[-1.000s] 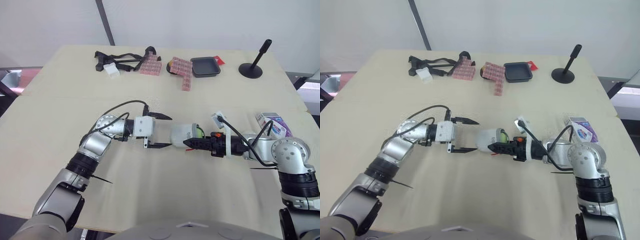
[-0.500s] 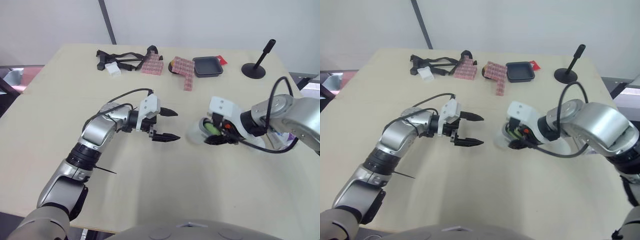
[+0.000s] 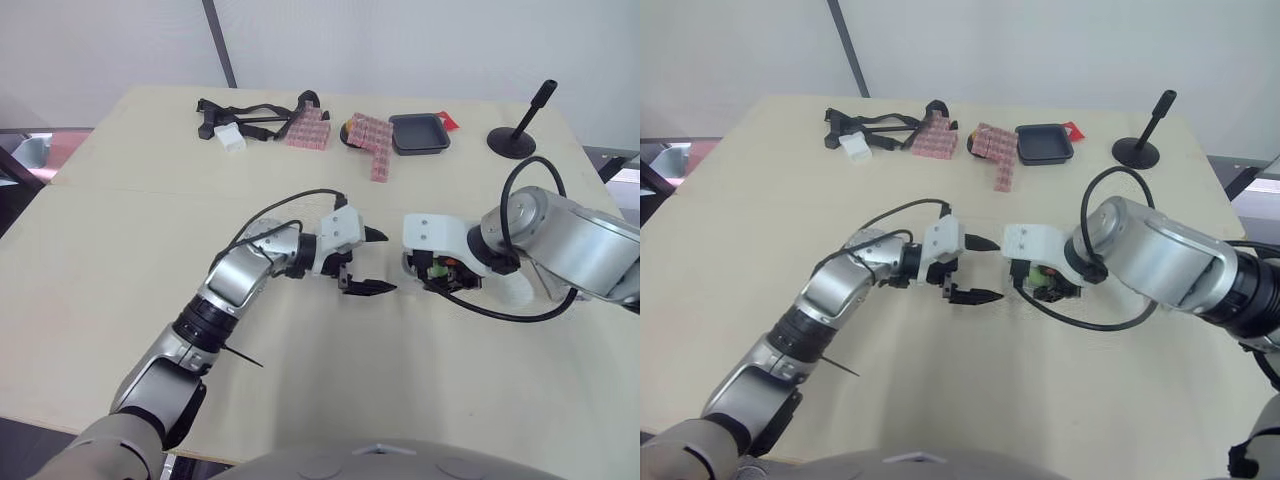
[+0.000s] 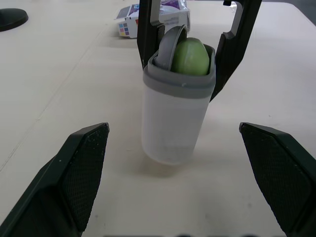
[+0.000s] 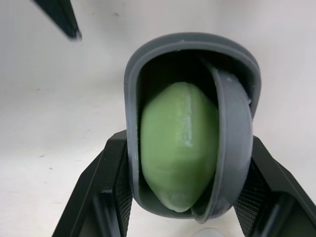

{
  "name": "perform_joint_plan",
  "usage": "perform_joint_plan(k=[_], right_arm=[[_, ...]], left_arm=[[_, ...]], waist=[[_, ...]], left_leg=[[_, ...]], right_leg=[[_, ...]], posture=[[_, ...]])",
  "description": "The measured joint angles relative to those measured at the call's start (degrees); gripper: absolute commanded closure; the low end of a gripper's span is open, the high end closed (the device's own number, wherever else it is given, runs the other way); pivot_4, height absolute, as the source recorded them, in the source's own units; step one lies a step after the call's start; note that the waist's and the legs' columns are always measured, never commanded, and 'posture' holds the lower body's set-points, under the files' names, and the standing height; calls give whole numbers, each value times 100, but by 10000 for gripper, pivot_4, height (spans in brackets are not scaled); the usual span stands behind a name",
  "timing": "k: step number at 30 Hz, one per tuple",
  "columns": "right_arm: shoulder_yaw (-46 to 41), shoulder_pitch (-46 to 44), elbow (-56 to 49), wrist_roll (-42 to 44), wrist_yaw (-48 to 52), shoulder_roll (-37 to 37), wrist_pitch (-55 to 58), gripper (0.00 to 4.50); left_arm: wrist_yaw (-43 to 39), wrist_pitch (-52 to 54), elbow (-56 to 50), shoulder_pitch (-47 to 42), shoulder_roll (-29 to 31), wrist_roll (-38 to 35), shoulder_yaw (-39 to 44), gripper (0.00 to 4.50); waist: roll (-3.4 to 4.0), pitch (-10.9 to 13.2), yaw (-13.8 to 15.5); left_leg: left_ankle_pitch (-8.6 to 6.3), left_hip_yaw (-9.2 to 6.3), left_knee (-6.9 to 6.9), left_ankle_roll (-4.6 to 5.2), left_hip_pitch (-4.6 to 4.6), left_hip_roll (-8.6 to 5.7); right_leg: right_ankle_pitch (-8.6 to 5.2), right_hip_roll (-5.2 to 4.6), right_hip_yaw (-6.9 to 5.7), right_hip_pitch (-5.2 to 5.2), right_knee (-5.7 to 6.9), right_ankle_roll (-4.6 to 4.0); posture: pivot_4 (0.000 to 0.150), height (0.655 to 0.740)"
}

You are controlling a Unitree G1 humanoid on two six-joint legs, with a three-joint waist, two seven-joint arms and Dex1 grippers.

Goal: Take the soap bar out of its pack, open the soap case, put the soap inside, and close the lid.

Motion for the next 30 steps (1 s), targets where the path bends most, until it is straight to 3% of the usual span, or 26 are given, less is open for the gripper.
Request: perform_joint_plan(k=[30], right_arm=[[18,89,89,-682,550,346,-332,24174]], left_arm=[[-87,-726,687,-136,-356,397,-140,0]], waist=[[0,0,-1]], left_leg=[[1,1,15,3,3,4]], right_leg=[[0,0,6,0,20,-1]], posture=[[1500,7400]])
